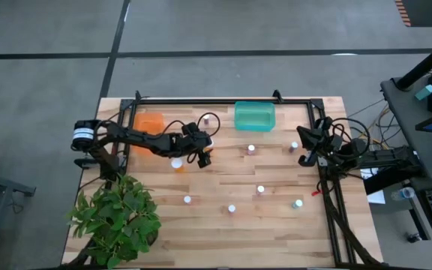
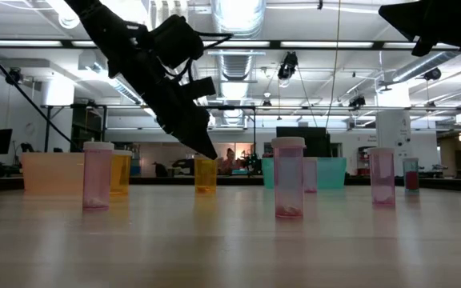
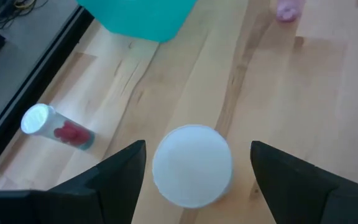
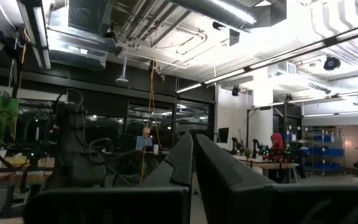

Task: Pick and place medicine bottles into bin by pill shape (circle, oval)
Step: Put the orange capsule bottle into the green bin

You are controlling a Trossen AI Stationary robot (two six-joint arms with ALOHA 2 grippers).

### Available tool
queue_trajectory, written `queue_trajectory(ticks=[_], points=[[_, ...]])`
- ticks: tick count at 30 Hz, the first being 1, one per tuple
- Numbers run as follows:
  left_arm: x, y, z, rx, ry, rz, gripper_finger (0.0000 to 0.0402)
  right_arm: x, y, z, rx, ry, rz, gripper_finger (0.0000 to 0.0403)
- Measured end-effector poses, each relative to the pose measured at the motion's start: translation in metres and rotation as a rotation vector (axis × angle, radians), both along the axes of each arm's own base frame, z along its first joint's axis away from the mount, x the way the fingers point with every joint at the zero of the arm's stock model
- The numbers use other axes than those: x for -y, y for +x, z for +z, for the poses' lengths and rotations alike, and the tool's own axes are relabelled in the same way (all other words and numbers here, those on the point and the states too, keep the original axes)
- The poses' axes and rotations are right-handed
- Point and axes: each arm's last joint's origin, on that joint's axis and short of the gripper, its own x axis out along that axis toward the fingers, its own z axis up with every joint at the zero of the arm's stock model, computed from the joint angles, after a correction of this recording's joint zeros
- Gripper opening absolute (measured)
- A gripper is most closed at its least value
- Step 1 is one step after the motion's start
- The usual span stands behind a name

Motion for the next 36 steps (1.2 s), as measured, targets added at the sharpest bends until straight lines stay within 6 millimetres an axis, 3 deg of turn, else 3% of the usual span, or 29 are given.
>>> queue_trajectory(ticks=[10,22,36], points=[[-0.002,0.004,-0.012,-0.015,-0.004,0.004,0.0267,0.000,0.000,0.000,0.000,0.000,0.000,0.0009],[-0.002,0.005,-0.014,-0.023,-0.004,0.003,0.0183,0.000,0.000,0.000,0.004,0.006,0.004,0.0009],[-0.002,0.005,-0.014,-0.025,-0.004,0.002,0.0184,0.000,0.000,0.000,0.003,0.006,0.004,0.0009]])
